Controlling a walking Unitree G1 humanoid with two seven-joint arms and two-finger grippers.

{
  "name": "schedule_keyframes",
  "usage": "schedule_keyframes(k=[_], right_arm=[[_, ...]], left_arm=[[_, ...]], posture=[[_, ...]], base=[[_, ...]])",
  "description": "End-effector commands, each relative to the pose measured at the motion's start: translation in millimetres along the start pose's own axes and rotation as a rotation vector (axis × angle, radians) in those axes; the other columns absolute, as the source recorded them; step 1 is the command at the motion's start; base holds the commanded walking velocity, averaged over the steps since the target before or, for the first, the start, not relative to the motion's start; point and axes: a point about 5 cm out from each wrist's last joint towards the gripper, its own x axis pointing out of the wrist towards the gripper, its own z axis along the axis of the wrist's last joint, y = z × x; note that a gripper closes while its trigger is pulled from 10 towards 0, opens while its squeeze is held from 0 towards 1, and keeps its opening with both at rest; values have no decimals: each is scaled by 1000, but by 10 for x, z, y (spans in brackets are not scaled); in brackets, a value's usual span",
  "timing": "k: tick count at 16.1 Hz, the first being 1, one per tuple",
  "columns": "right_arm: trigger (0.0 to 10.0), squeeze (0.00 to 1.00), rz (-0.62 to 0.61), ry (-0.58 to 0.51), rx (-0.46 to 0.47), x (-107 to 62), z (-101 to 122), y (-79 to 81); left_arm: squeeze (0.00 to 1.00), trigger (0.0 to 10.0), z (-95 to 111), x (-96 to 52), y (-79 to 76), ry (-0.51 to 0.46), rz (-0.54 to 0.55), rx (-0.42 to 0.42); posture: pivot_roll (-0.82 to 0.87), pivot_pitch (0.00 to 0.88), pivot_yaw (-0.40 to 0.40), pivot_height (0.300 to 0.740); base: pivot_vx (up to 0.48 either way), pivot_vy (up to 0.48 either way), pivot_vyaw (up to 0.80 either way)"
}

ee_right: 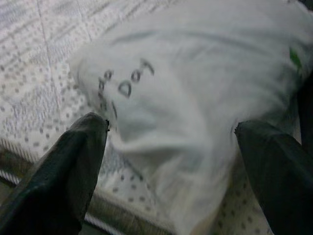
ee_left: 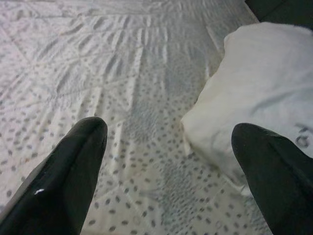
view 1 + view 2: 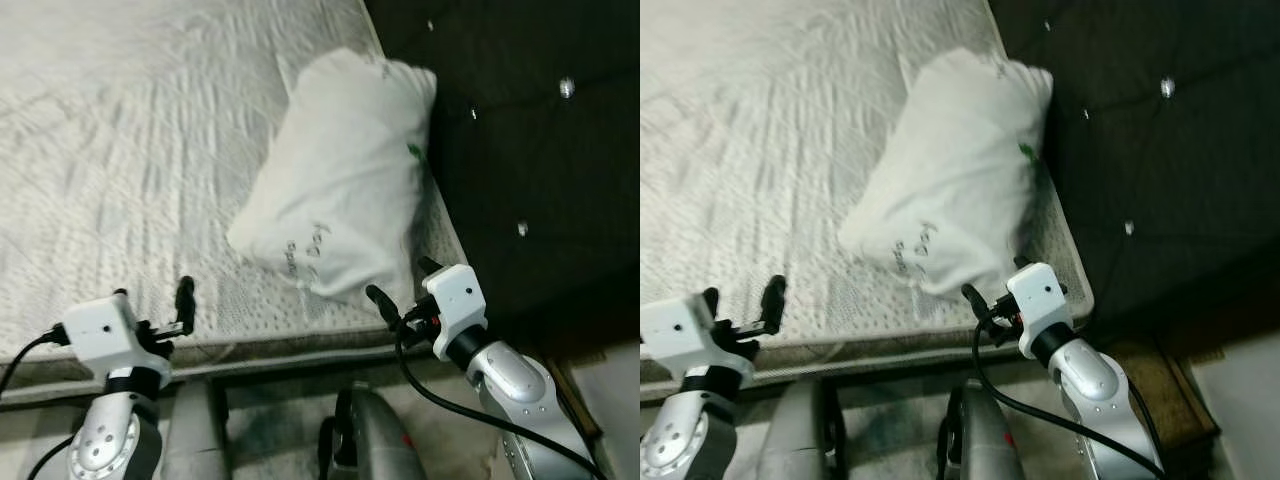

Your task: Clean up the room

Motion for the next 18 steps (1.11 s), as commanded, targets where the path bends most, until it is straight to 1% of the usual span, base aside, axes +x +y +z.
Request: schedule_keyframes(k=[1, 2, 6, 10, 12, 14, 15, 16, 18], right_arm=[[10000, 0, 15, 25, 2, -31, -33, 6], [10000, 0, 16, 14, -8, -8, -13, -6], [10000, 0, -24, 12, -16, 57, -9, -105], [10000, 0, -27, -5, -17, 120, 7, -118], [10000, 0, -50, -24, 5, 179, 31, -131], [10000, 0, -103, -55, 29, 291, 86, -146], [10000, 0, -143, -67, 58, 366, 111, -166], [10000, 0, -197, -88, 54, 473, 164, -205], [10000, 0, -261, -87, 71, 643, 200, -267]], left_arm=[[0, 10000, -9, -31, 17, 16, 8, -1], [0, 10000, 3, -19, 18, 11, 10, 0], [0, 10000, 32, -12, -12, 3, 6, -8], [0, 10000, 43, 2, 7, 0, 13, 1], [0, 10000, 54, 11, 9, -2, 12, 9], [0, 10000, 49, 9, -15, 14, -29, 30], [0, 10000, 60, 19, -26, 14, -55, 60], [0, 10000, 86, 33, -31, 15, -72, 74], [0, 10000, 138, 42, -22, 9, -72, 80]], posture=[[-47, 314, -159, 571], [-44, 313, -160, 561], [-29, 303, -155, 561], [-19, 292, -154, 561], [-7, 287, -151, 561], [16, 280, -147, 561], [27, 277, -144, 561], [52, 282, -137, 561], [78, 291, -130, 561]], base=[[0, 0, 0], [0, 0, 0], [0, 0, 0], [0, 0, 0], [0, 0, 0], [0, 0, 0], [0, 0, 0], [0, 0, 0], [0, 0, 0]])
